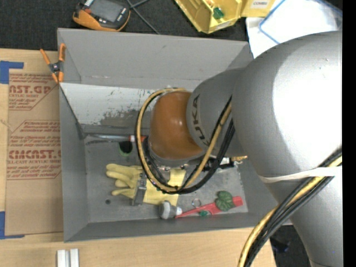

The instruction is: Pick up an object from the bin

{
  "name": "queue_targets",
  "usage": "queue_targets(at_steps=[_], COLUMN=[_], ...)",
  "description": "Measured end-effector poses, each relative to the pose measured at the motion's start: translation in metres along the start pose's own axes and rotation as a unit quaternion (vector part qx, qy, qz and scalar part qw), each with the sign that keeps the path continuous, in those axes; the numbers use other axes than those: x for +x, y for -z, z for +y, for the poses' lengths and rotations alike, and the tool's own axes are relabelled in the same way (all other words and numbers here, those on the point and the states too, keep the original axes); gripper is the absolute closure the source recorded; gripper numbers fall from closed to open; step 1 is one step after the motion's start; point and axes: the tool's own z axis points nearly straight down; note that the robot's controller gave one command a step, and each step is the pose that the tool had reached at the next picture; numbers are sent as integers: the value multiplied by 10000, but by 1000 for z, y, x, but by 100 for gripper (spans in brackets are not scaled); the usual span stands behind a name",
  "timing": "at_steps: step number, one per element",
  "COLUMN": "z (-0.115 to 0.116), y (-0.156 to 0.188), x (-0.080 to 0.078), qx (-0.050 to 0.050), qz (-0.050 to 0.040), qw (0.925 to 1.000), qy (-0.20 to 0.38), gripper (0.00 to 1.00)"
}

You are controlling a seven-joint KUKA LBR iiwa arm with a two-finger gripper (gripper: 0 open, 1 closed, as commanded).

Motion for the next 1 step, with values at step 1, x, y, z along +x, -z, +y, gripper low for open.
queue_targets(at_steps=[1], z=[1], y=[0], x=[7], qx=[22], qz=[46], qw=[9995], qy=[-299], gripper=[100])
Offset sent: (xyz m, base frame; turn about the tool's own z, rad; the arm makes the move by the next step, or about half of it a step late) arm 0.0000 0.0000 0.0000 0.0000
